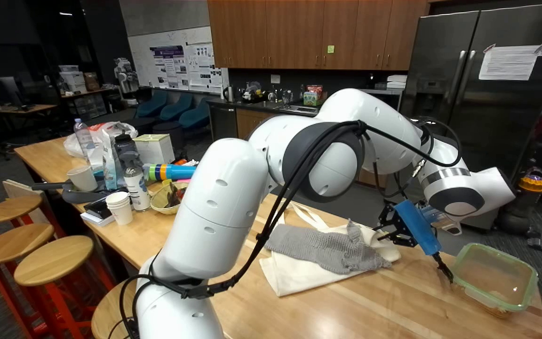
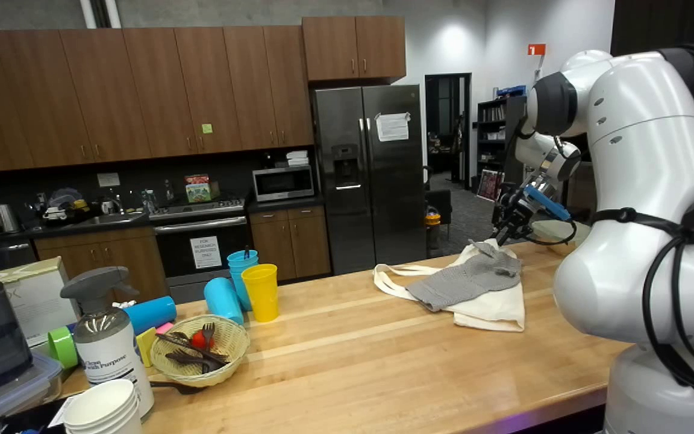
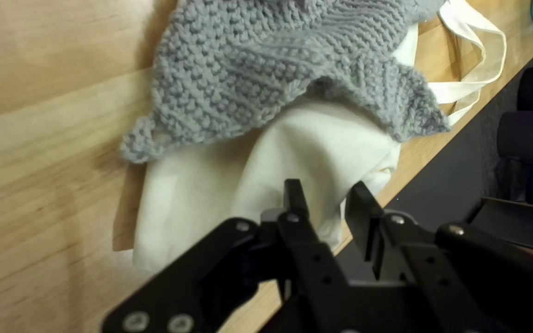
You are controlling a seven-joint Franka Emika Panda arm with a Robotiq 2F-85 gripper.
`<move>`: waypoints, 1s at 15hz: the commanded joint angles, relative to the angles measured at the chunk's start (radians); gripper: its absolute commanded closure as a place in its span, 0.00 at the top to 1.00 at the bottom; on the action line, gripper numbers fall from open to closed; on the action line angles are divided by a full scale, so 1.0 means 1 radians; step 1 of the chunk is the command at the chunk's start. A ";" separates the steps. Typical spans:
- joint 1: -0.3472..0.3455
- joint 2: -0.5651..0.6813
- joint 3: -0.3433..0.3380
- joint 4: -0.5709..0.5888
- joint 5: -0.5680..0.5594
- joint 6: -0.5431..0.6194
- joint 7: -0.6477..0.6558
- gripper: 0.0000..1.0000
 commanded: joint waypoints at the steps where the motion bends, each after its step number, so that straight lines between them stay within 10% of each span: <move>1: -0.010 0.002 0.011 0.005 -0.005 -0.001 0.003 0.30; 11: -0.010 0.002 0.011 0.005 -0.005 -0.001 0.003 0.30; 12: -0.010 0.002 0.011 0.005 -0.005 -0.001 0.003 0.55; 15: -0.010 -0.003 0.016 -0.027 -0.004 0.023 -0.060 0.66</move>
